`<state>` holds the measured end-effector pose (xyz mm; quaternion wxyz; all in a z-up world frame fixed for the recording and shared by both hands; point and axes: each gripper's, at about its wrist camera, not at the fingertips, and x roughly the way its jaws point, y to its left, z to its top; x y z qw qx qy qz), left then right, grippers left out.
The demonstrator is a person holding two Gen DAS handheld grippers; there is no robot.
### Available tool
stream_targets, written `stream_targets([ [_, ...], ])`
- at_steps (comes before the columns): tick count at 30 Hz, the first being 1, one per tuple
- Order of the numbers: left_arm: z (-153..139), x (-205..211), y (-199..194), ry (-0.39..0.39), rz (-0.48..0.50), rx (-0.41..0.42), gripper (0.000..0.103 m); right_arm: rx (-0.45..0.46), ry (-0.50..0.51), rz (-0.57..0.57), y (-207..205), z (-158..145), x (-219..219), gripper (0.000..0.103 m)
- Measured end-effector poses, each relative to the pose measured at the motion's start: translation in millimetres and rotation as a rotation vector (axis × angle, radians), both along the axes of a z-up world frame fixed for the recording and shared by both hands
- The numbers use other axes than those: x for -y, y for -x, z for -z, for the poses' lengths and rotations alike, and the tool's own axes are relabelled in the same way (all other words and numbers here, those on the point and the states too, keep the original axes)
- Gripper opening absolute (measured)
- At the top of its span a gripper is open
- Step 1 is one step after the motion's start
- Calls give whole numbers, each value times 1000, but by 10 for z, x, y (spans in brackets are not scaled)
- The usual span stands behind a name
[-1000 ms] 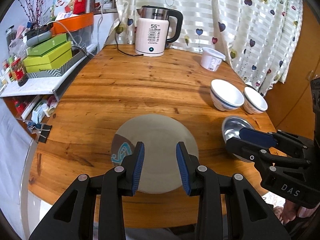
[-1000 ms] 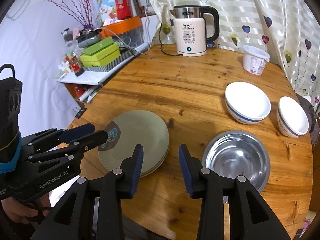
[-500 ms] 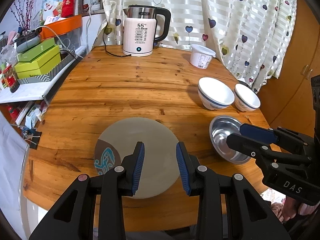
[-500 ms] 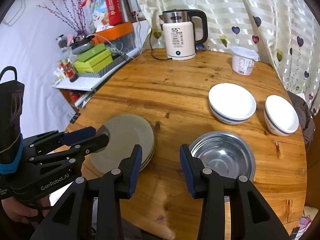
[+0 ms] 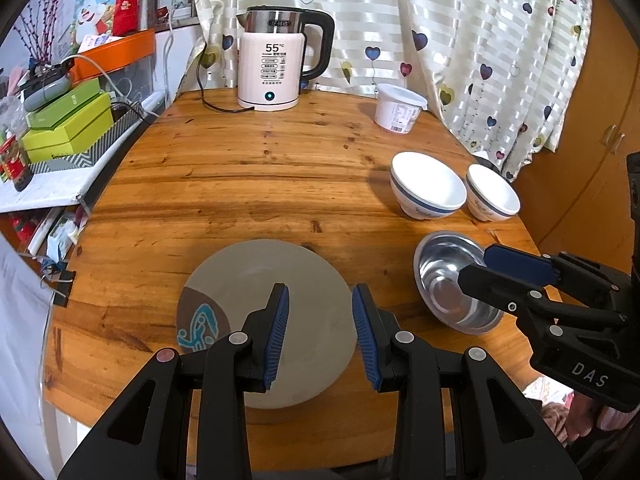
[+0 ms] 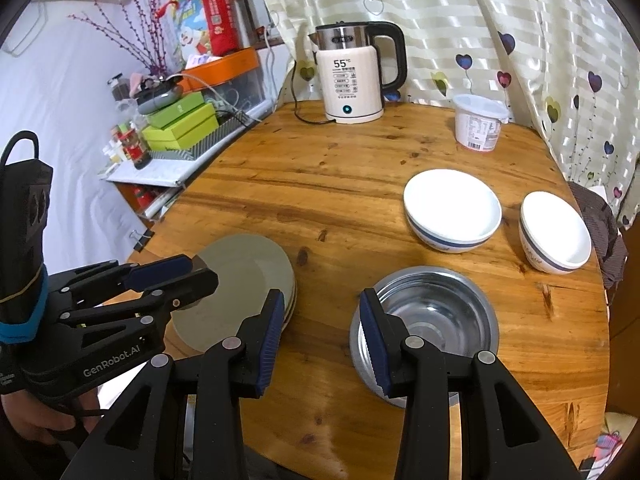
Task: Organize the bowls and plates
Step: 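Open the left gripper and release the beige plate stack, then move the left gripper past the steel bowl to a white bowl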
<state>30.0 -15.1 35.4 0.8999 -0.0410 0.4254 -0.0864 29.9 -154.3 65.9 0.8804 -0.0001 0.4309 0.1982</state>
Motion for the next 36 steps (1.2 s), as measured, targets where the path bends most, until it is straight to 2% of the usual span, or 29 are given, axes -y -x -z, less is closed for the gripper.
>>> stream_targets([
  [24,59,453,-388,13,95,-48,34,-15,9,106,-165,101,476,41],
  [36,64,548,-620,64,109,-73,34,-25,2,186,-327,117,777,40],
])
